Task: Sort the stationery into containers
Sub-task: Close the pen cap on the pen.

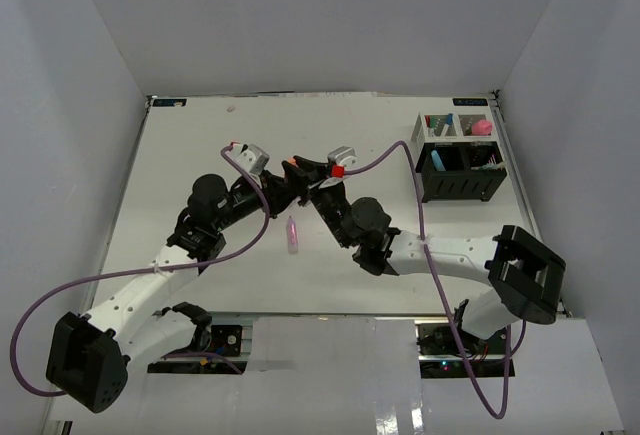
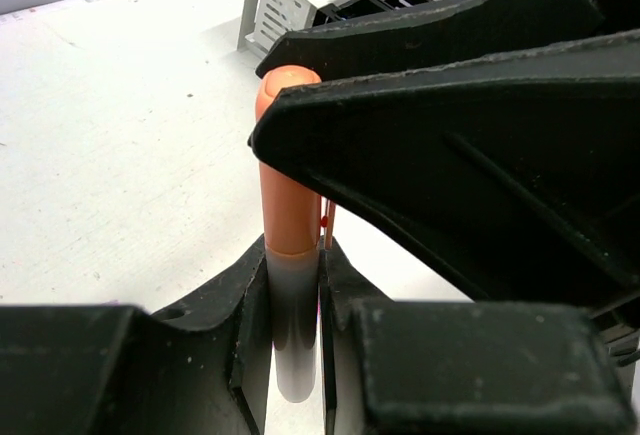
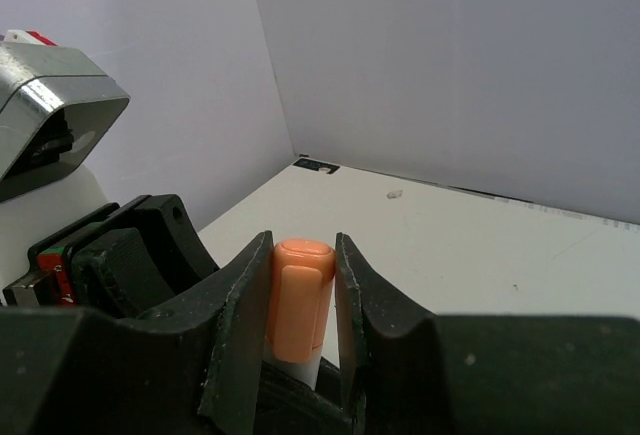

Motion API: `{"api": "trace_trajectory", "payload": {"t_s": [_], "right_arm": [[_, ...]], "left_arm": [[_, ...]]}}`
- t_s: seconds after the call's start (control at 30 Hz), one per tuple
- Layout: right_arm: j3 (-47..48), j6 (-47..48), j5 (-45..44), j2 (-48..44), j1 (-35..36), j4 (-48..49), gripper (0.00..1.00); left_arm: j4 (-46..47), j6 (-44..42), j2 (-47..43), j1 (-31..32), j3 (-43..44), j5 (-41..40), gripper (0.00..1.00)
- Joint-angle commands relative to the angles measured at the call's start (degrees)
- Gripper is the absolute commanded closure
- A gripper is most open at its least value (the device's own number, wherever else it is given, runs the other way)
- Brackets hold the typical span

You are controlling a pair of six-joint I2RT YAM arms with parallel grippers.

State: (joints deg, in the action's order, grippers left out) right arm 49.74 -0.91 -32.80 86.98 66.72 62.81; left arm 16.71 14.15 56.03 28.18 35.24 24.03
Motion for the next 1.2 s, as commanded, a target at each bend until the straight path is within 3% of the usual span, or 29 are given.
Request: {"api": "trace_trajectory", "payload": {"t_s": [0.0,0.4,1.17], "right_arm": [[0.54,-0.67,5.63,-2.42,1.66,-13.03,0.92],[-0.34,-9.02,11.0,-1.02,1.75,-27.19,0.92],[1.06,-18.07,14.25,2.84,4.03,-45.13,0.92]], "left_arm": [[4.82,-1.5,-3.03,-1.64,0.79,-1.09,0.86],[5.79,-1.67,-4.0,-2.61,0.62,0.67,0.91],[7.37,-0.26,-6.64,-8.23,0.88,1.55,0.99]]}}
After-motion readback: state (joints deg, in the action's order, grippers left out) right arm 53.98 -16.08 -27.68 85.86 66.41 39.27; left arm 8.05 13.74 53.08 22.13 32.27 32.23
